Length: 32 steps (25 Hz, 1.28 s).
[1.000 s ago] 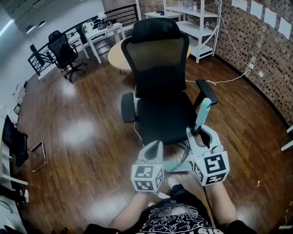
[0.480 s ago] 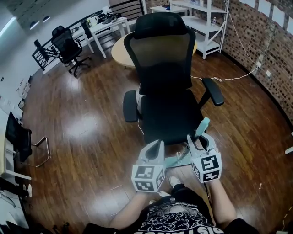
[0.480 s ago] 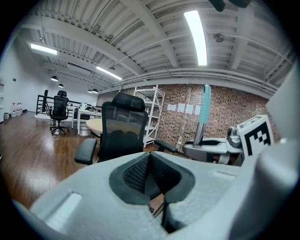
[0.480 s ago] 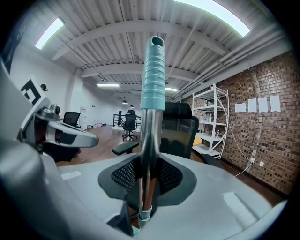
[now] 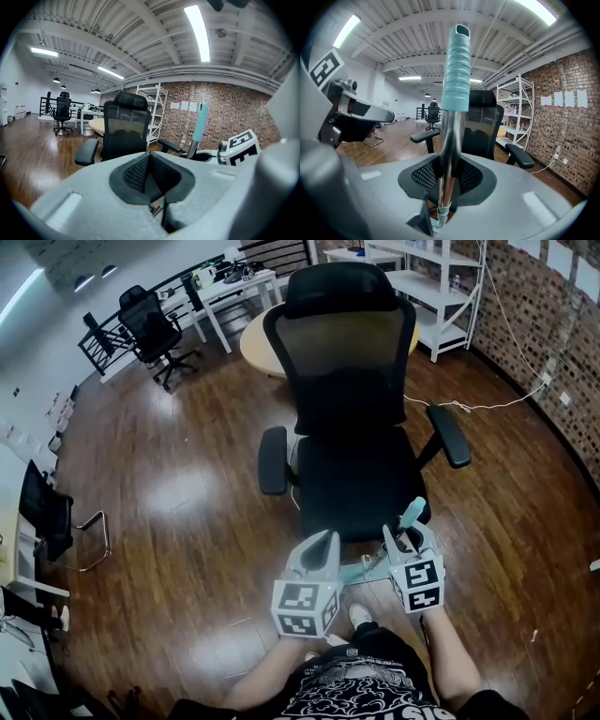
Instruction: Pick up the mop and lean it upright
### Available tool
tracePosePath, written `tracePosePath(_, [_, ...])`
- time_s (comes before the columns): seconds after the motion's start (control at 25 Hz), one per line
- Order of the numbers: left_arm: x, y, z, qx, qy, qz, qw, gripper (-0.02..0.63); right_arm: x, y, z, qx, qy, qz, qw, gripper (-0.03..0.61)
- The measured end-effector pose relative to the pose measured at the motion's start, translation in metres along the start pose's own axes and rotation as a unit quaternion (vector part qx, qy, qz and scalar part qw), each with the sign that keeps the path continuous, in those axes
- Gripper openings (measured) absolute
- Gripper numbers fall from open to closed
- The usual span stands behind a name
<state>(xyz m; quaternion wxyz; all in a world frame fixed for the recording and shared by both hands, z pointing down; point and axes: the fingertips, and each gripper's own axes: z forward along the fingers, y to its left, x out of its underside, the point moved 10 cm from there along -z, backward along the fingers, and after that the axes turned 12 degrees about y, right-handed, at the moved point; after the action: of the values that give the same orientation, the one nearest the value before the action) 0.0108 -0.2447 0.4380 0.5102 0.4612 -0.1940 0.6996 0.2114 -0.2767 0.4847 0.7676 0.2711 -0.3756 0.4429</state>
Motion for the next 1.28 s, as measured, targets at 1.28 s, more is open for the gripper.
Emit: tracePosePath(1.28, [-0.020, 0.015, 0.048, -0.042, -0.007, -0.020, 0.9989, 0.003, -0.034, -0.040, 0.132, -0.031, 0.031, -0.066, 0.997, 0.104])
